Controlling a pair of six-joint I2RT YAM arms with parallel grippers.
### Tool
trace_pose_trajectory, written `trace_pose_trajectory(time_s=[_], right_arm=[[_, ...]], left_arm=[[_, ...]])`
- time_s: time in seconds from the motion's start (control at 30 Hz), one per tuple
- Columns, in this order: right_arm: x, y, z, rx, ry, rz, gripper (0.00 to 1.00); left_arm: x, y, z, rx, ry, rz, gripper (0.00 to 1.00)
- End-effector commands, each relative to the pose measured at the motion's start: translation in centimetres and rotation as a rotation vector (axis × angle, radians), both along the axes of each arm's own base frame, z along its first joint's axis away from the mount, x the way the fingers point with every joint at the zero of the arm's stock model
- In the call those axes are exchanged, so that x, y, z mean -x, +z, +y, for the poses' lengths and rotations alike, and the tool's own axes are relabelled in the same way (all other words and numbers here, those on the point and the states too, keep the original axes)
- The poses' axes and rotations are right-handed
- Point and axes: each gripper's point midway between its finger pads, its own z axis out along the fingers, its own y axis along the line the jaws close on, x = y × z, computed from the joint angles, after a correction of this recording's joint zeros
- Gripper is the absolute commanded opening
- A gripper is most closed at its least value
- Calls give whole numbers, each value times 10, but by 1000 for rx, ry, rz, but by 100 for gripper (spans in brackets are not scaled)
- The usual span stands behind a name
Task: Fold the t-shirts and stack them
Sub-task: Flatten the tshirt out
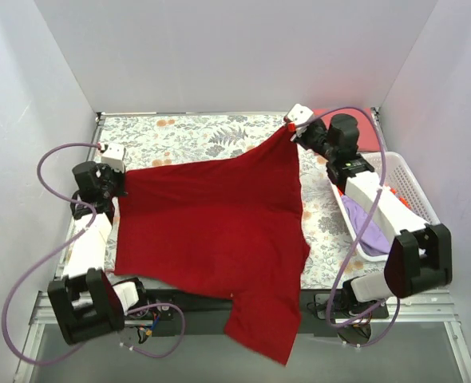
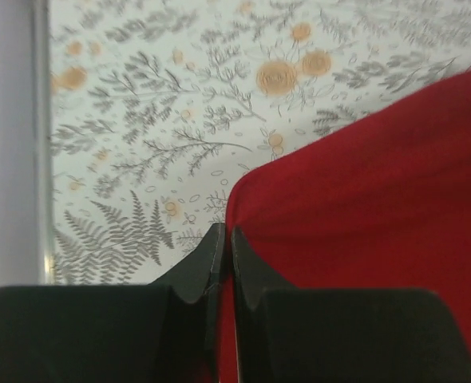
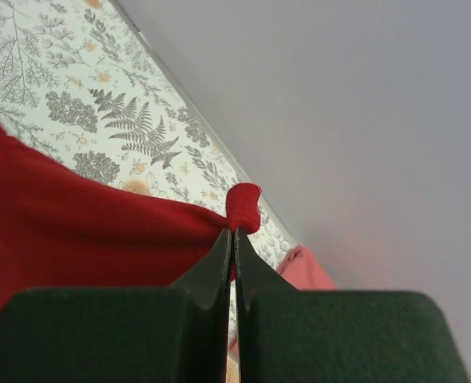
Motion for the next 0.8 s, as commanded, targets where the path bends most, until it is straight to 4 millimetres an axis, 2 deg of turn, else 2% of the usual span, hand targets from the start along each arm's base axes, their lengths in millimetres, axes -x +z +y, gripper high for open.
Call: trace_pose_trajectory(time_s=[0.0,0.07,0.1,0.17,0.2,0.23,0.27,0.3,0.33,0.37,0.43,0.67,0.7,0.77], right_arm=[[-26,6,14,7,11,-101,1],[-40,-6,18,16,-2,-83,1],[-51,-25,20,27,-12,-49,1],[-64,-24,23,23,-24,-54,1],[-73,-38,24,33,-34,-30,1],[-79,-39,25,32,-38,-30,1],[-86,-33,26,27,-45,-42,1],[-95,-43,27,33,-57,-26,1],[-100,-45,28,33,-63,-26,1],[-108,-37,29,28,-71,-43,1],[-120,-49,30,37,-90,-29,1],[-144,-69,36,59,-97,-18,1],[-147,-76,37,65,-98,-8,1],[-150,-78,39,67,-99,-8,1]], left_arm=[[-36,-21,13,-27,-1,-26,0],[-52,-35,17,-7,5,5,0],[-67,-50,22,10,12,45,0],[-82,-64,28,19,21,78,0],[-96,-70,33,24,27,89,0],[-103,-76,37,29,43,98,0],[-110,-76,39,31,46,100,0],[-116,-77,40,34,42,101,0],[-127,-79,43,36,44,101,0],[-132,-78,46,36,51,92,0],[-146,-77,48,43,45,88,0],[-160,-85,47,71,21,129,0],[-161,-92,45,75,12,147,0],[-159,-100,45,77,-2,187,0]])
